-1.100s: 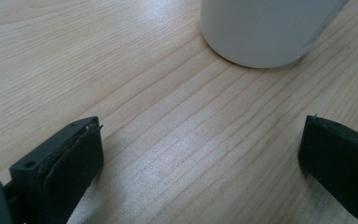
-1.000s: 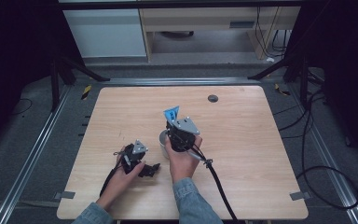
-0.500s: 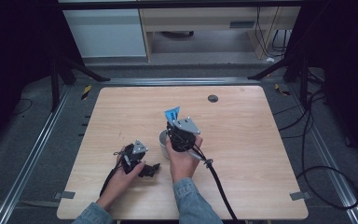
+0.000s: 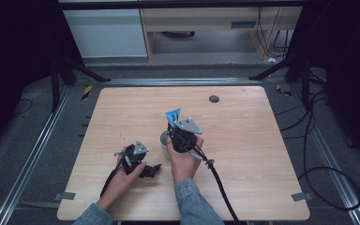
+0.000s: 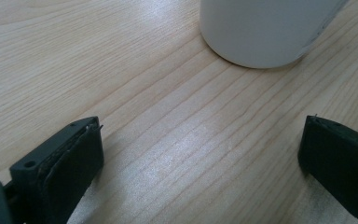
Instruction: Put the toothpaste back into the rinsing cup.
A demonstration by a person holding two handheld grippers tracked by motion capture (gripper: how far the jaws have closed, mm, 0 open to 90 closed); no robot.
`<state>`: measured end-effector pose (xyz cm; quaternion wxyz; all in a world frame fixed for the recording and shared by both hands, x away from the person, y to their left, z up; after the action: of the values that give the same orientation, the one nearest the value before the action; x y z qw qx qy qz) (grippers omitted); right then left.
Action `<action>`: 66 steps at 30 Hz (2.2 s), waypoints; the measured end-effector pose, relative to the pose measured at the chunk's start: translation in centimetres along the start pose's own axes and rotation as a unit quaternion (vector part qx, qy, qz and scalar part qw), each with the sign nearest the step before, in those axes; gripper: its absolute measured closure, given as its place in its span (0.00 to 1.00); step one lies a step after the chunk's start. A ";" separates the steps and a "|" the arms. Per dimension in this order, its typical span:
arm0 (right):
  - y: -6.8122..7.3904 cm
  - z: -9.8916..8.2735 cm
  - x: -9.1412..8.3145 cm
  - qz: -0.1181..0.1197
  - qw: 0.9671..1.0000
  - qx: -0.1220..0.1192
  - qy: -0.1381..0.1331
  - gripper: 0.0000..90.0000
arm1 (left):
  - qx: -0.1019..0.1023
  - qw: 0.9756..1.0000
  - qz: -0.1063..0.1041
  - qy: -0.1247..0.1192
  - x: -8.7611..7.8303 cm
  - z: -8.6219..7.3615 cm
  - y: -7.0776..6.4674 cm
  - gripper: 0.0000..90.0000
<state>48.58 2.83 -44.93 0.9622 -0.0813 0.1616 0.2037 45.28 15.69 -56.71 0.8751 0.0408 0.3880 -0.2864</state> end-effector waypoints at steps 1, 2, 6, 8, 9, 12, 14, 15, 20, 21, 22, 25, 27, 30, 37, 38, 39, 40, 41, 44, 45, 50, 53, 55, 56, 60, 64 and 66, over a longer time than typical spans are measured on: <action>0.0 0.0 0.0 0.001 1.000 -0.001 0.001 0.81 | 0.000 1.000 0.000 0.000 0.0 0.0 0.0 0.00; 0.0 0.0 0.0 0.001 1.000 0.000 0.001 0.81 | 0.000 1.000 0.000 0.000 0.0 0.0 0.0 0.00; -0.1 0.0 0.0 0.002 1.000 0.004 0.000 0.80 | 0.001 1.000 0.000 0.000 0.0 0.0 0.0 0.00; -0.2 -0.1 0.0 0.002 1.000 0.005 -0.001 0.80 | 0.001 1.000 0.000 0.000 0.0 0.0 0.0 0.00; -0.3 -0.1 -0.1 0.003 1.000 0.006 -0.001 0.79 | 0.001 1.000 0.000 0.000 0.0 0.0 0.0 0.00; -0.4 -0.1 -0.1 0.004 1.000 0.007 -0.001 0.79 | 0.001 1.000 0.000 0.000 0.0 0.0 0.0 0.00; -0.4 -0.1 -0.1 0.005 1.000 0.006 -0.001 0.79 | 0.001 1.000 0.000 0.001 0.0 0.0 0.0 0.00; -0.4 -0.1 -0.1 0.006 1.000 0.006 -0.001 0.79 | 0.001 1.000 0.000 0.000 0.0 0.0 0.0 0.00; -0.5 -0.1 -0.1 0.005 1.000 0.006 -0.003 0.76 | 0.001 1.000 0.000 0.000 0.0 0.0 0.0 0.00; -0.5 -0.1 0.0 0.006 1.000 0.007 -0.003 0.75 | 0.001 1.000 0.000 0.000 0.0 0.0 0.0 0.00; -0.6 -0.1 0.0 0.006 1.000 0.006 -0.002 0.74 | 0.001 1.000 0.000 0.000 0.0 0.0 0.0 0.00; -0.5 -0.2 0.0 0.007 1.000 0.007 0.000 0.72 | 0.001 1.000 -0.001 0.000 0.0 0.0 -0.1 0.00; -0.5 -0.2 0.0 0.006 1.000 0.005 0.001 0.71 | 0.001 1.000 -0.001 0.000 0.0 0.0 -0.1 0.00; -0.5 -0.2 0.0 0.004 1.000 0.003 0.001 0.68 | 0.001 1.000 -0.001 0.000 0.0 0.0 -0.1 0.00; -0.6 -0.1 -0.1 0.002 1.000 0.000 0.000 0.66 | 0.001 1.000 -0.001 0.001 0.0 0.0 -0.1 0.00; -0.6 -0.1 -0.1 0.002 1.000 -0.002 0.001 0.66 | 0.001 1.000 -0.001 0.001 0.0 0.0 -0.1 0.00; -0.5 -0.1 -0.1 0.003 1.000 -0.001 0.002 0.66 | 0.001 1.000 -0.001 0.001 0.0 0.0 -0.1 0.00; -0.5 -0.1 -0.1 0.003 1.000 -0.001 0.002 0.66 | 0.001 1.000 -0.001 0.001 0.0 0.0 -0.1 0.00; -0.5 -0.1 -0.1 0.003 1.000 -0.002 0.002 0.66 | 0.001 1.000 -0.001 0.001 0.0 0.0 -0.1 0.00; -0.5 -0.1 -0.2 0.003 1.000 -0.003 0.001 0.66 | 0.001 1.000 -0.001 0.001 0.0 0.0 -0.1 0.00; -0.4 -0.1 -0.2 0.003 1.000 -0.004 0.001 0.66 | 0.001 1.000 -0.001 0.001 0.0 0.0 -0.1 0.00; -0.4 0.0 -0.2 0.004 1.000 -0.005 0.001 0.66 | 0.001 1.000 -0.001 0.001 0.0 0.0 -0.1 0.00; -0.3 0.0 -0.3 0.004 1.000 -0.006 0.000 0.66 | 0.001 1.000 -0.001 0.001 0.0 0.0 -0.1 0.00; -0.4 0.1 -0.4 0.003 1.000 -0.009 0.000 0.66 | 0.001 1.000 -0.001 0.001 0.0 0.0 -0.1 0.00; -0.4 0.2 -0.5 0.004 1.000 -0.010 0.001 0.66 | 0.001 1.000 -0.001 0.001 0.0 0.0 -0.1 0.00; -0.5 0.4 -0.9 0.000 1.000 -0.019 0.004 0.65 | 0.000 1.000 -0.001 0.000 0.0 0.0 -0.1 0.00; -0.9 0.5 -1.2 -0.010 0.999 -0.032 0.008 0.64 | 0.000 1.000 -0.001 0.000 0.0 0.0 -0.1 0.00; -1.0 0.5 -1.4 -0.013 0.999 -0.037 0.010 0.63 | 0.000 1.000 -0.001 0.000 0.0 0.0 -0.1 0.00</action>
<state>47.98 1.52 -43.92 0.9594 -0.1207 0.1627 0.1962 45.24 15.63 -56.71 0.8747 0.0407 0.3879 -0.2876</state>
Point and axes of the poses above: each handheld gripper's, and its own axes: x roughly forward along the jaws, z roughly out of its top, y roughly to its left, the point moved 8 cm from there along x, roughly forward along the jaws, and after that the axes turned 14 degrees about -x, right-handed, at the moved point
